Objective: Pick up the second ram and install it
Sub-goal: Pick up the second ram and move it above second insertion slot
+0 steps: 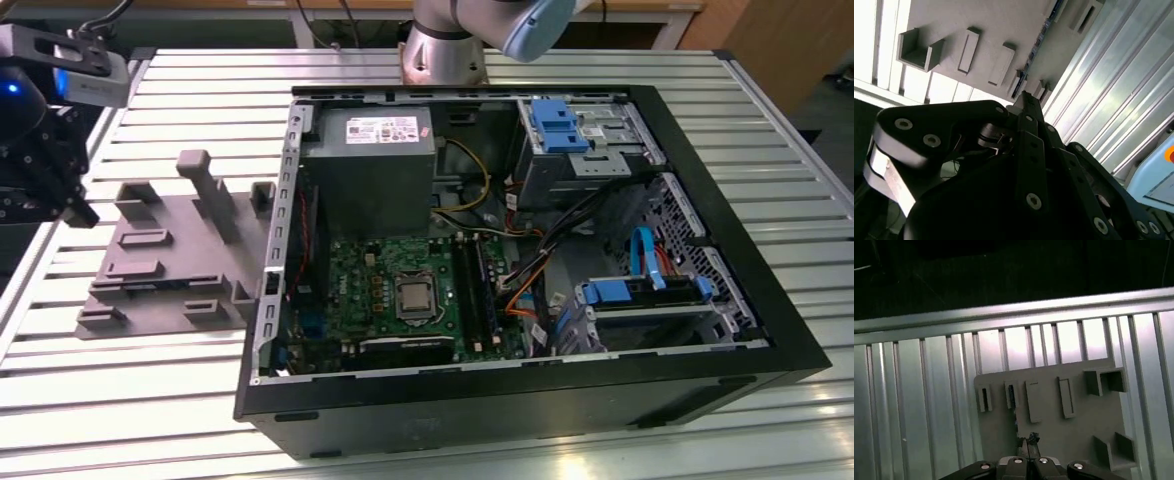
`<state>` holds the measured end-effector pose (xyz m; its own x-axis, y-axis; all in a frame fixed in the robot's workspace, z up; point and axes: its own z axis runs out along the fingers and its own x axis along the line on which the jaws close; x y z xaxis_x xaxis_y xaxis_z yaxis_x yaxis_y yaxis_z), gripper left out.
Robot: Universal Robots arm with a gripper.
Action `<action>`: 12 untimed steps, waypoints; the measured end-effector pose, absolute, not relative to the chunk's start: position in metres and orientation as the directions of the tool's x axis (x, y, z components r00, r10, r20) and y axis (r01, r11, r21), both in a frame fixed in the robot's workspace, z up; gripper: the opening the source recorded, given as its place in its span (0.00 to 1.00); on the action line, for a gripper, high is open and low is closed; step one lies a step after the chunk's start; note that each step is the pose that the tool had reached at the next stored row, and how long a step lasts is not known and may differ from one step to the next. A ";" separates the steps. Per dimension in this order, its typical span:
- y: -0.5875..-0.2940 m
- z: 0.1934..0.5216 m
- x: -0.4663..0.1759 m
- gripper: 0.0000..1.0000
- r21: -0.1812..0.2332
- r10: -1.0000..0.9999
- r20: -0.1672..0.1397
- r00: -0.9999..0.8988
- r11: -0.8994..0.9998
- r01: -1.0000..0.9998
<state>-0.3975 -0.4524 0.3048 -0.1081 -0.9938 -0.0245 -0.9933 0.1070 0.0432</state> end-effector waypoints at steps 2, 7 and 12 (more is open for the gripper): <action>-0.452 0.305 -0.398 0.11 0.043 -0.997 -0.025 -0.073 0.072 -0.996; -0.452 0.304 -0.398 0.11 0.043 -0.998 -0.025 -0.053 0.052 -0.998; -0.452 0.302 -0.397 0.11 0.043 -0.998 -0.025 -0.053 0.052 -0.998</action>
